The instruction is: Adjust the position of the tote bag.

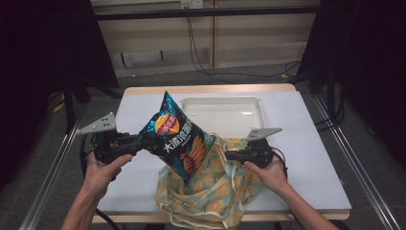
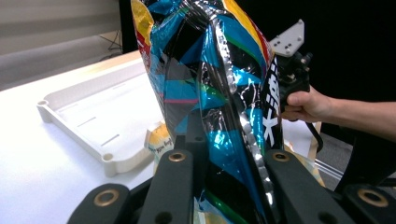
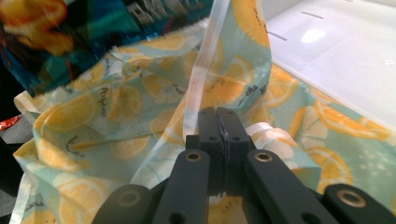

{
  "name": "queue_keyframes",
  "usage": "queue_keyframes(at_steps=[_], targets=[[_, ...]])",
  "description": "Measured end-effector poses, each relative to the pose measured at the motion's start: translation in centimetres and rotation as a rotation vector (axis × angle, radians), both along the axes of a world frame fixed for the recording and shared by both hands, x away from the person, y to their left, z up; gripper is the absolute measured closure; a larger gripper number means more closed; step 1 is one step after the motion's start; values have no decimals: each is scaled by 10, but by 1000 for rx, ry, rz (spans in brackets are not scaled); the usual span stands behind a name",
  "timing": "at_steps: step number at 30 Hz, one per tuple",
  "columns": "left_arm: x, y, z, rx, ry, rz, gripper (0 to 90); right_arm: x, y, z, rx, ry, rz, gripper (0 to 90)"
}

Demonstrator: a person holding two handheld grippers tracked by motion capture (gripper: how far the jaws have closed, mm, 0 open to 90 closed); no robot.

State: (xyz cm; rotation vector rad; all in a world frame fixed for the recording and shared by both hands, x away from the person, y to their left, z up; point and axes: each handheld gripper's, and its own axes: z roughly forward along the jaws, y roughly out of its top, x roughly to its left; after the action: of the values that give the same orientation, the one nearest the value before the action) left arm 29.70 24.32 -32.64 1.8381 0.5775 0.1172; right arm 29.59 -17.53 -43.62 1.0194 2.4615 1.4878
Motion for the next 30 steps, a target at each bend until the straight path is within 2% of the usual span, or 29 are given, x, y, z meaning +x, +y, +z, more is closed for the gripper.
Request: queue_keyframes(at_steps=[2,7,11,15,20,22,24,28,30], targets=[[1,3,4,-1,-8,6,795,-2,-3,1,11,-1,-1,895],[3,10,14,-29,-29,12,798,-12,-9,-2,-25,-6,0,896],[9,8,20,4,-40,20,799,-14,-16,-9,-44,12,-9,896],[22,5,19,13,-30,30,799,-19,-21,-6,-44,6,-14,896],[37,1,16,44,-24,40,799,-29,-25,-9,-54,14,-4,896],[41,0,15,38,-14,45,799,-32,-27,-11,-59,19,6,896],[45,-1,16,41,-15,50,799,-34,-30,-11,-40,20,17,896],[51,-2,20,40,-14,53,799,-38,-35,-10,-42,12,12,891],[54,-2,20,36,-16,59,799,-40,-36,-10,-32,5,5,846]])
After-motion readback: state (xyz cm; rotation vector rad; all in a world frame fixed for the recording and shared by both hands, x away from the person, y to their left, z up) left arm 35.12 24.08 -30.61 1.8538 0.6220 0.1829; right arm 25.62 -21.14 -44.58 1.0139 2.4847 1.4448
